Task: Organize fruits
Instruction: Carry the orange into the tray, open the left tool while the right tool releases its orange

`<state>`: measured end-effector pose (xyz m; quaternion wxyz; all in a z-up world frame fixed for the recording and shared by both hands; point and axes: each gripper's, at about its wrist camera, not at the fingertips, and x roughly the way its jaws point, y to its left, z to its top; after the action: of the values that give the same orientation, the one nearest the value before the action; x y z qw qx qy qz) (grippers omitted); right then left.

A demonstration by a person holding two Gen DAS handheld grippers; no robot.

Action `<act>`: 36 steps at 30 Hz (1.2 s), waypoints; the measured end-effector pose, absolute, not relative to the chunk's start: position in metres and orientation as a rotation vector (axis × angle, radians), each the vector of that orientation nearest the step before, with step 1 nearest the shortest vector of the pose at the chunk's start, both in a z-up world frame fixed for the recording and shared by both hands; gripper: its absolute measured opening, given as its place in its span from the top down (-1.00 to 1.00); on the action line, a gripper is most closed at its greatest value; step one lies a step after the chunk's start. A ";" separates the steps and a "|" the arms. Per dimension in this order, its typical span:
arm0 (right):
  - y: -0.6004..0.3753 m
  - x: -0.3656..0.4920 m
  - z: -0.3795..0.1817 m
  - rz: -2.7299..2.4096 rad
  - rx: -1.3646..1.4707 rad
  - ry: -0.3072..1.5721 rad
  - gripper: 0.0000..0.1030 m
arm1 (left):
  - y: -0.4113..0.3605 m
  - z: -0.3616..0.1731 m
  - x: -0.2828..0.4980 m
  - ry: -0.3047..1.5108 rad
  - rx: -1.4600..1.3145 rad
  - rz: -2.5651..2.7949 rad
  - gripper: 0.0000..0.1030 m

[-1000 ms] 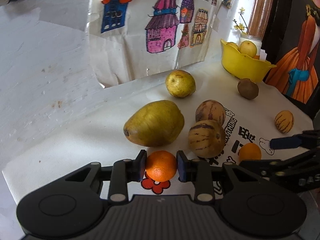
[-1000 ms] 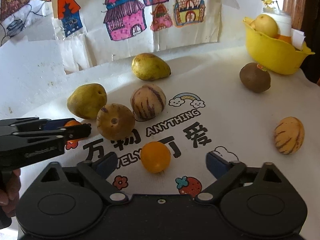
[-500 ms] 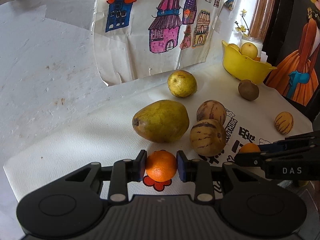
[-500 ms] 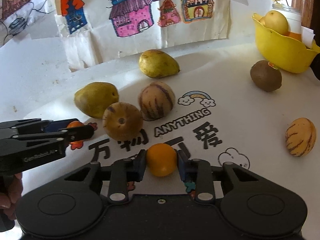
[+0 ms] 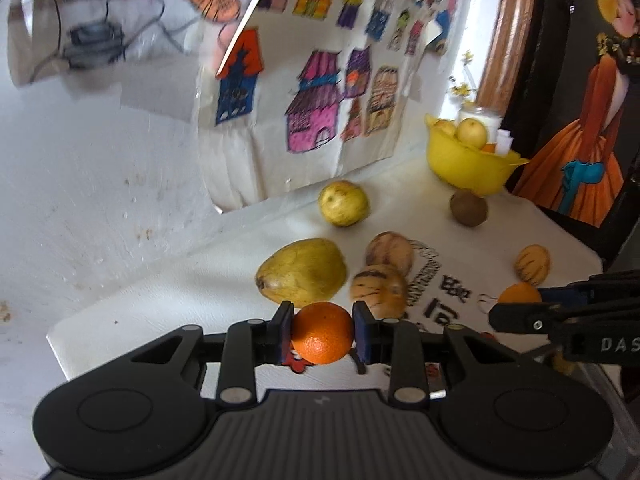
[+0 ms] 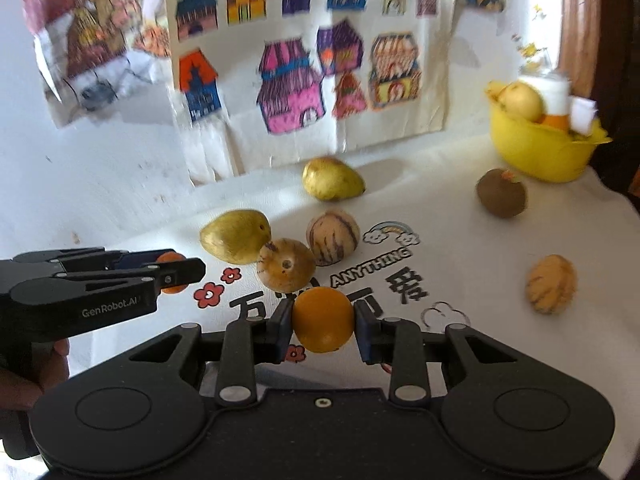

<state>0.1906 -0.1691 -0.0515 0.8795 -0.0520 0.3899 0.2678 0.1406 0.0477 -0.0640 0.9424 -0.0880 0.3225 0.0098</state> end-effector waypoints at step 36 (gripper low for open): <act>-0.267 0.015 0.040 0.426 -0.020 0.592 0.34 | -0.050 0.013 0.012 0.511 -0.075 -0.169 0.34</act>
<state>0.0151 -0.2674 0.0396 0.9342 -0.0099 0.2893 0.2084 0.0121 -0.0500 0.0129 0.9633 -0.0369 0.2524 -0.0833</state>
